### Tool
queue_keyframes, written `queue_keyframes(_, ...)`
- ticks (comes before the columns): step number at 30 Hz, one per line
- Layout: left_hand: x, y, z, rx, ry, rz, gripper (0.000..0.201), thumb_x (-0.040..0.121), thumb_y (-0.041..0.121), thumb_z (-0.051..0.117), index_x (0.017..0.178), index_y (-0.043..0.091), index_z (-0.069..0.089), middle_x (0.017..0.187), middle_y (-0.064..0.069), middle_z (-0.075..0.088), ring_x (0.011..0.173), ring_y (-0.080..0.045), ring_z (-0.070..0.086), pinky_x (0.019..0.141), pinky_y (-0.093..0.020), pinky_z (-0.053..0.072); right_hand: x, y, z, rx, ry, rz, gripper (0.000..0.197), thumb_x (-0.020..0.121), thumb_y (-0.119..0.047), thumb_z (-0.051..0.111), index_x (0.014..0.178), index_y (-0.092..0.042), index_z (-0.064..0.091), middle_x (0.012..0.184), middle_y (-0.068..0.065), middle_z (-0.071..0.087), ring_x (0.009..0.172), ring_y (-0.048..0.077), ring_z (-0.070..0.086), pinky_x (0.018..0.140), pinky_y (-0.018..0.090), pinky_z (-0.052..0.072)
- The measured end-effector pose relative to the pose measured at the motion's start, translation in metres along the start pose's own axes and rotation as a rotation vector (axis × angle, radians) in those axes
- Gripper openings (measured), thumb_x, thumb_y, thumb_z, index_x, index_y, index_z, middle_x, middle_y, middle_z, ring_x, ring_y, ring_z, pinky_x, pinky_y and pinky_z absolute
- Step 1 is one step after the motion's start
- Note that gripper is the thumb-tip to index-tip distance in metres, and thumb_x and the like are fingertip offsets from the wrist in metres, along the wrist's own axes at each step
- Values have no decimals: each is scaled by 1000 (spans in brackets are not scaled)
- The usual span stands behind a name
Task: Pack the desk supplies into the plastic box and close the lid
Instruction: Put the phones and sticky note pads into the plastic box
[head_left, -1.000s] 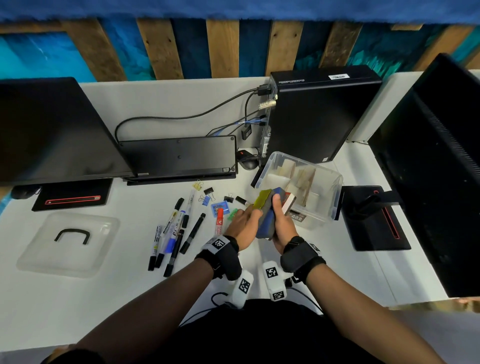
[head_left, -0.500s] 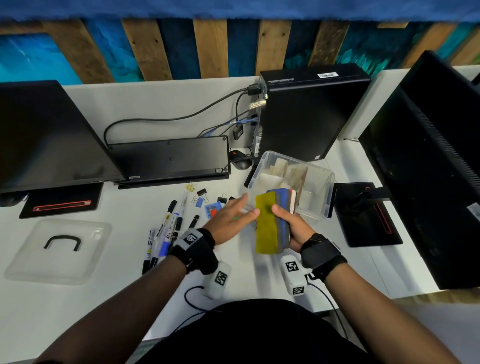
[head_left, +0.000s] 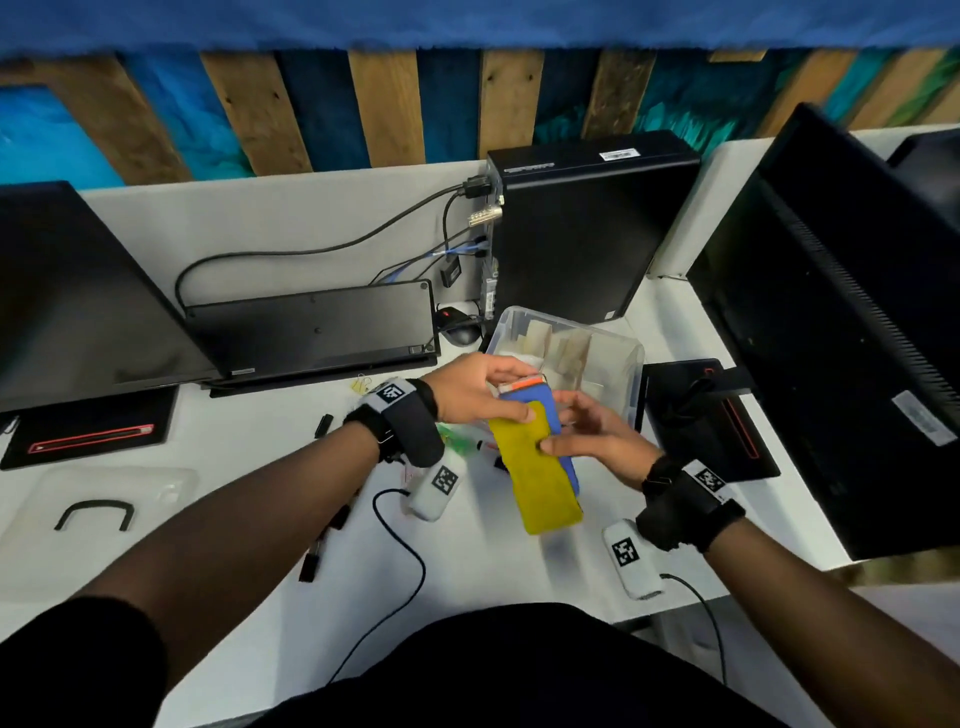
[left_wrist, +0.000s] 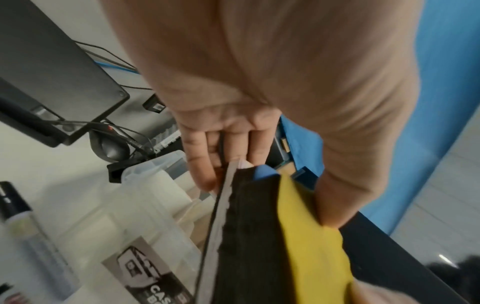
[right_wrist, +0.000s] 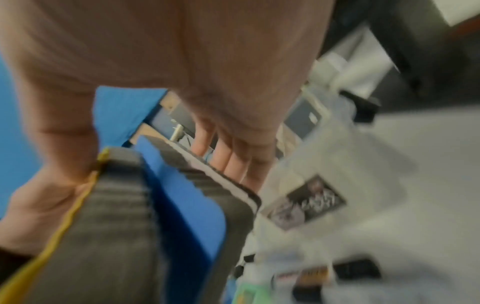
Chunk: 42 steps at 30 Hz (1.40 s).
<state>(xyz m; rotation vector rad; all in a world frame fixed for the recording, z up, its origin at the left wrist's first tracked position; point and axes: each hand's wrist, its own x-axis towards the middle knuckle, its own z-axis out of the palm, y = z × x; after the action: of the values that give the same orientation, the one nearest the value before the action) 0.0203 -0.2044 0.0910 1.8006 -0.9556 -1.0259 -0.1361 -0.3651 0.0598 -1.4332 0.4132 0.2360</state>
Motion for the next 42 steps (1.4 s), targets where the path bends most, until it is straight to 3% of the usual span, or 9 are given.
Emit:
queue_keyframes(4, 28, -2, 6, -175, 41, -15, 55, 75, 11, 77, 127, 12, 58, 121, -10, 66, 101, -11, 64, 92, -24, 52, 7, -8, -23, -241, 199, -17, 88, 38, -58, 92, 116, -33, 61, 110, 14, 68, 103, 28, 68, 96, 48, 53)
queue_keyframes(7, 43, 2, 15, -89, 62, 5, 53, 82, 11, 72, 132, 12, 55, 130, -9, 62, 115, -14, 59, 102, -27, 45, 4, -18, -36, -473, 302, 3, 78, 43, -60, 85, 113, -35, 62, 102, -3, 73, 96, 17, 70, 92, 42, 55)
queue_keyframes(13, 40, -23, 6, 780, 19, -110, 73, 83, 42, 62, 148, 27, 31, 157, -1, 29, 144, -23, 26, 117, -38, 22, 8, -39, -78, -486, 745, 59, 72, 65, -44, 85, 122, -15, 52, 109, 3, 65, 92, 20, 61, 78, 31, 51)
queue_keyframes(17, 29, -46, 15, 993, -47, -74, 65, 81, 29, 60, 142, 29, 37, 141, -2, 48, 129, -24, 40, 108, -42, 31, 21, -43, -90, -391, 919, 110, 80, 68, -40, 83, 131, -10, 41, 122, 11, 62, 98, 27, 59, 82, 29, 46)
queue_keyframes(22, 20, -57, 33, 1029, 47, -13, 36, 91, 29, 51, 127, 29, 52, 115, -1, 63, 114, -24, 53, 97, -39, 33, 39, -38, -67, -602, 896, 100, 100, 66, -38, 81, 144, -18, 22, 133, 18, 53, 116, 38, 57, 96, 41, 48)
queue_keyframes(26, 10, -65, 41, 993, 76, 25, 30, 92, 34, 53, 121, 28, 56, 108, -2, 66, 106, -25, 57, 96, -37, 38, 51, -30, -42, -922, 760, 142, 107, 70, -43, 77, 150, -27, 7, 134, 21, 44, 112, 46, 56, 91, 49, 49)
queue_keyframes(33, -6, -71, 42, 927, 144, 34, 32, 92, 34, 54, 123, 28, 59, 106, -6, 68, 104, -28, 58, 94, -34, 40, 68, -23, -22, -1193, 689, 149, 95, 75, -51, 71, 146, -17, 17, 124, 19, 55, 105, 42, 61, 86, 46, 50)
queue_keyframes(37, -11, -73, 43, 919, 160, 22, 32, 94, 35, 52, 124, 28, 59, 106, -7, 68, 105, -28, 58, 95, -35, 39, 74, -17, -17, -1299, 678, 162, 72, 77, -62, 63, 122, -13, 36, 107, 15, 68, 96, 35, 67, 79, 41, 51)
queue_keyframes(42, -11, -74, 43, 914, 160, 13, 34, 95, 36, 50, 127, 29, 58, 110, -7, 67, 108, -28, 56, 98, -37, 37, 77, -15, -14, -1355, 632, 220, 66, 81, -63, 57, 119, -9, 51, 113, 16, 65, 104, 35, 63, 83, 39, 50)
